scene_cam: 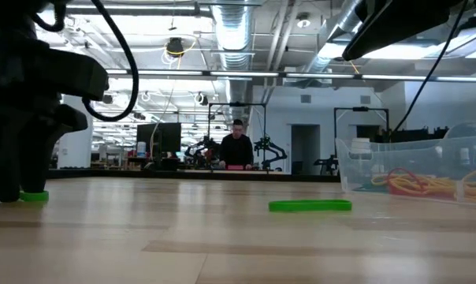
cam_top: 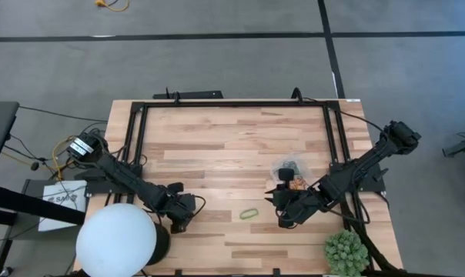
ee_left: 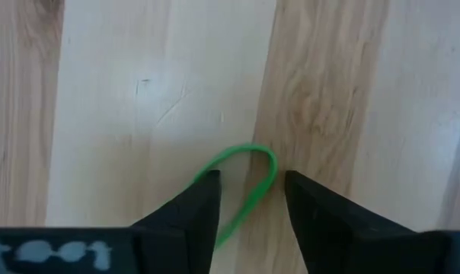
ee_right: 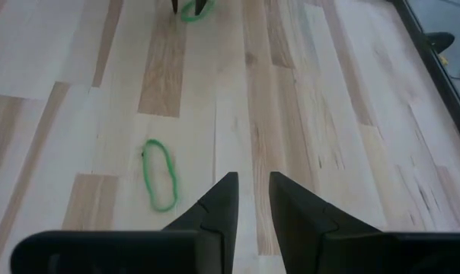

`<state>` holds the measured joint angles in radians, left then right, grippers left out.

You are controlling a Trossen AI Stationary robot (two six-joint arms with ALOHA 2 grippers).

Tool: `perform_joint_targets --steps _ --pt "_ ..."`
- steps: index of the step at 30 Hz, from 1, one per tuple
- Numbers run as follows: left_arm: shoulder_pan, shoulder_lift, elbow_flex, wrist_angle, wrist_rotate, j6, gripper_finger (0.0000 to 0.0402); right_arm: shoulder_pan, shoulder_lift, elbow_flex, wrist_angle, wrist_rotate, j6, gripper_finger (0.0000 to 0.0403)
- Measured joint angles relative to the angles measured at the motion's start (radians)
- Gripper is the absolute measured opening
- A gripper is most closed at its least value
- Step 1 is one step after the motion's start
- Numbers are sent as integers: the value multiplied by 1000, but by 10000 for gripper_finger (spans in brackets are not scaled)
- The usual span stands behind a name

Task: Pick and place items into bin
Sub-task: Put the green rubber band into the transparent bin

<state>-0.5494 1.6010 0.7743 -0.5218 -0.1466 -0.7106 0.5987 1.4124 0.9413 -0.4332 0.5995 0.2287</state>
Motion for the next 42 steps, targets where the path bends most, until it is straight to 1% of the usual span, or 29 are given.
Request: perform_joint_targets --steps 5,8,11,16,17,19,22,24,26,28,31,34,36,39,42 --pt "-1 0 -24 20 -19 37 134 0 0 0 0 0 0 71" --pt "-1 0 -24 35 -30 70 121 0 0 0 0 0 0 71" --pt "-1 1 -26 65 -35 133 92 -2 0 0 0 1 0 71" --pt "0 3 -29 134 -55 247 15 -19 0 0 11 1 19 71" --pt "0 3 -29 148 -66 253 8 -26 2 0 17 1 34 71" --pt "0 6 -24 167 -98 255 7 -48 17 0 51 0 40 71" --pt "10 8 -12 226 -167 277 4 -88 25 -1 99 -4 6 71" --pt "20 8 -12 293 -175 314 2 -125 55 3 140 -37 -14 71" --pt "35 8 -12 380 -168 377 2 -155 84 -4 150 -91 -59 71" --pt "53 8 -10 451 -177 440 1 -185 128 2 232 -156 -124 71" --pt "80 8 2 496 -214 516 1 -219 196 -1 312 -228 -219 71" --pt "105 6 11 535 -231 557 0 -251 253 0 422 -277 -302 71" --pt "122 6 11 552 -232 578 0 -273 290 6 488 -334 -343 71" --pt "147 6 11 562 -232 593 0 -299 332 35 485 -419 -358 71" --pt "165 6 11 567 -226 593 0 -315 380 87 499 -448 -359 71"
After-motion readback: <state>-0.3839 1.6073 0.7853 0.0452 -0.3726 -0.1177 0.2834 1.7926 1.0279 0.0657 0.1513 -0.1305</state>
